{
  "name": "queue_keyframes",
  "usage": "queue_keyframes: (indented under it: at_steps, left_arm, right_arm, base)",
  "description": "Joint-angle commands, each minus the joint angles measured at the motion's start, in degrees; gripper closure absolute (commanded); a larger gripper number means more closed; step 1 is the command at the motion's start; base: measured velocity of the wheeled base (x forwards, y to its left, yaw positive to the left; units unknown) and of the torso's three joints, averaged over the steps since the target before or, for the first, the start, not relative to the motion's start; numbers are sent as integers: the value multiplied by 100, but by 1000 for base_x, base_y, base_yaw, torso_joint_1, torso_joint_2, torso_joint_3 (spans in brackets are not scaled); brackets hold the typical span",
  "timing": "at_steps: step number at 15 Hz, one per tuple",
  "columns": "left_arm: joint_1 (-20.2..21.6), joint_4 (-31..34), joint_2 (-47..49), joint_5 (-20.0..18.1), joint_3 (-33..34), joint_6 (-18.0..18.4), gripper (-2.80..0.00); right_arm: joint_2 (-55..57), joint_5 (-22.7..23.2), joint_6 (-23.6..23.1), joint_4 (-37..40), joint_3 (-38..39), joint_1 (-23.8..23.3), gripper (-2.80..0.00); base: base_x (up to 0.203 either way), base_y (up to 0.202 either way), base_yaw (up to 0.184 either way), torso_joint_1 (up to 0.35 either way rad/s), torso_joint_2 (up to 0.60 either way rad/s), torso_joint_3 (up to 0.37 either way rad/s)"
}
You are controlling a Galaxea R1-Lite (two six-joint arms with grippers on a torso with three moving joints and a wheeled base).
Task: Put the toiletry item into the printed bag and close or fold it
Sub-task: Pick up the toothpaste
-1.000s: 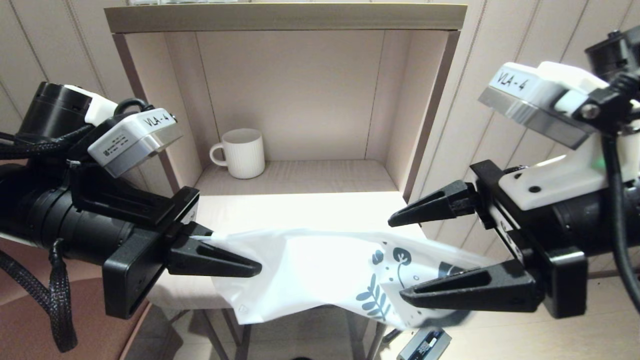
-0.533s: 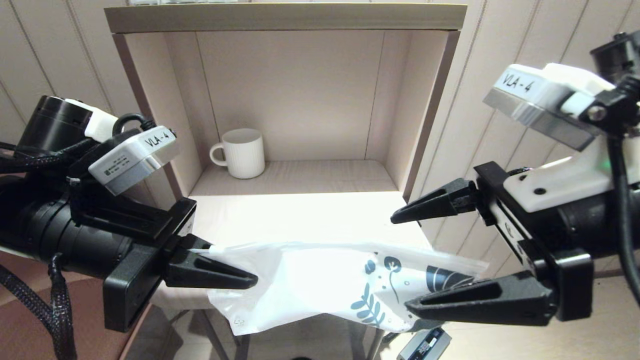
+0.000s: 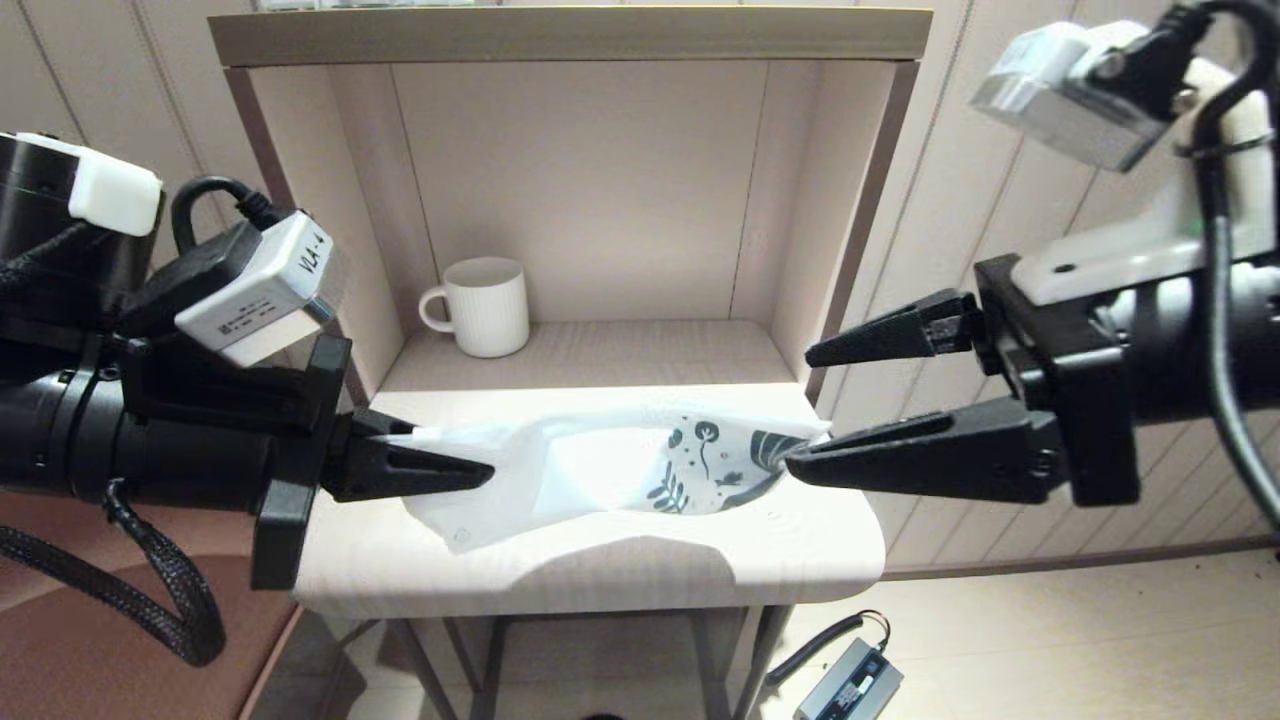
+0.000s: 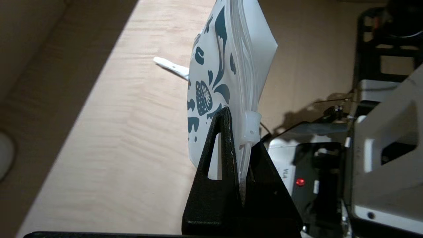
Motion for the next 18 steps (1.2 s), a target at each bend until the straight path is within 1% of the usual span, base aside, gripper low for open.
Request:
queue_keyframes:
  at_steps: [1, 2, 3, 4, 6, 7, 9, 11, 13, 15, 16, 17, 18]
  left_arm:
    - [26, -156, -196, 355, 66, 17, 0]
    - [201, -207, -210, 534, 85, 21, 0]
    - [357, -282, -213, 674, 132, 24, 0]
    - [503, -441, -202, 734, 218, 19, 0]
    - [809, -731, -193, 745, 388, 9, 0]
    - [988, -875, -179, 736, 476, 4, 0]
    - [1160, -1060, -164, 745, 659, -34, 0]
    - [1167, -1088, -198, 746, 754, -45, 0]
    - [1167, -1164, -237, 738, 833, -37, 0]
    - [1112, -1490, -276, 713, 1006, 16, 0]
    - [961, -1647, -276, 727, 1046, 20, 0]
    - [862, -1889, -277, 766, 1061, 20, 0]
    - [823, -1967, -258, 871, 1029, 17, 0]
  right_arm:
    - [461, -516, 67, 13, -95, 18, -280]
    - [694, -789, 136, 13, -163, 25, -280]
    - [917, -953, 215, 13, -248, 28, -280]
    - [1157, -1042, 331, 13, -360, 29, -280]
    - [1423, -1114, 562, 7, -560, 23, -280]
    - [1435, -1117, 574, 4, -578, 39, -280]
    - [1583, -1165, 580, 4, -605, 81, -280]
    - [1721, -1378, 600, 4, -622, 175, -280]
    - [1756, -1429, 787, -4, -681, 274, -280]
    - [1785, -1490, 977, 6, -826, 367, -280]
    - [1787, -1674, 1076, 37, -876, 436, -280]
    - [1793, -2027, 1136, 57, -890, 513, -280]
    - [1827, -2520, 1158, 94, -889, 596, -280]
  base:
    - [0, 0, 0, 0, 0, 0]
    - [0, 0, 0, 0, 0, 0]
    - [0, 0, 0, 0, 0, 0]
    - [0, 0, 0, 0, 0, 0]
    - [0, 0, 0, 0, 0, 0]
    - [0, 0, 0, 0, 0, 0]
    - [0, 0, 0, 0, 0, 0]
    - [0, 0, 0, 0, 0, 0]
    - [0, 0, 0, 0, 0, 0]
    - [0, 0, 0, 0, 0, 0]
    - [0, 0, 0, 0, 0, 0]
    - [0, 0, 0, 0, 0, 0]
    - [0, 0, 0, 0, 0, 0]
